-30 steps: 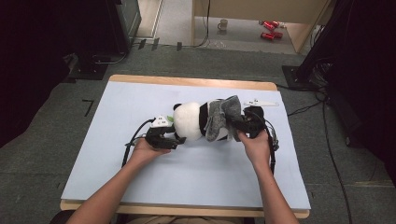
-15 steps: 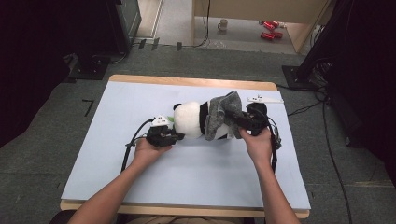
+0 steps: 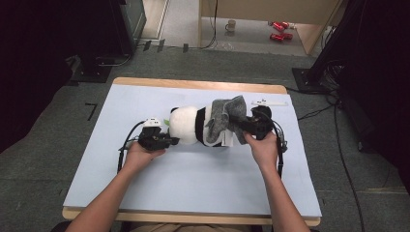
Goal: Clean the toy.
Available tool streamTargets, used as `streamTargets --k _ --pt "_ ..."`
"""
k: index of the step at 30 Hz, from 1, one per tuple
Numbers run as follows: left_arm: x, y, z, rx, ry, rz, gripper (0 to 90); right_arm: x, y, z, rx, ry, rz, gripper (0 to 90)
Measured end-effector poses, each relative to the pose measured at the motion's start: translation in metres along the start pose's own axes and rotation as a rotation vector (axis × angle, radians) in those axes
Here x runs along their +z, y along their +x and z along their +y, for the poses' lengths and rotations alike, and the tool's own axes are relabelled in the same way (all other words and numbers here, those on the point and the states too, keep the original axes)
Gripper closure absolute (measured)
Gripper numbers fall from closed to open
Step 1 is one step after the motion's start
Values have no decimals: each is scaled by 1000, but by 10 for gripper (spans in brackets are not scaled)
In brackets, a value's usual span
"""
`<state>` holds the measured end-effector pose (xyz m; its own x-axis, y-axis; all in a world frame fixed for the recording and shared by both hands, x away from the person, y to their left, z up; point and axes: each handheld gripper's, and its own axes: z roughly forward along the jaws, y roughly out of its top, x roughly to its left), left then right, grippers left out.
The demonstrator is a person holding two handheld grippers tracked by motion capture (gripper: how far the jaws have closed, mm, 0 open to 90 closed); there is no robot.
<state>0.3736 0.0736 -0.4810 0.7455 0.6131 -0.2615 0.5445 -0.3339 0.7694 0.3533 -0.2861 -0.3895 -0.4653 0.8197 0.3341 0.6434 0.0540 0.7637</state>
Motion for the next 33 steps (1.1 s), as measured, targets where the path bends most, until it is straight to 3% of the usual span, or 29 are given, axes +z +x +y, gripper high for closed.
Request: streamTargets --k 3,9,14,19,26,29,33 --pt "0 0 -1 5 -4 -2 679 8 -4 -6 -39 33 -29 778" --pt "0 1 -1 7 -3 -4 670 1 -10 -4 -76 72 -72 780" --pt "1 1 -1 5 -5 -10 667 -13 -19 -1 -67 75 -103 781" --pt "1 1 0 5 -4 -14 664 -17 -26 -2 -36 84 -85 774" --pt "2 1 0 2 -4 -14 661 -26 -26 5 98 -15 95 667" --pt "2 1 0 2 -1 -13 659 -22 -20 6 106 -48 139 567" --pt "3 1 -1 -1 -1 -15 655 -8 -2 7 78 -54 168 456"
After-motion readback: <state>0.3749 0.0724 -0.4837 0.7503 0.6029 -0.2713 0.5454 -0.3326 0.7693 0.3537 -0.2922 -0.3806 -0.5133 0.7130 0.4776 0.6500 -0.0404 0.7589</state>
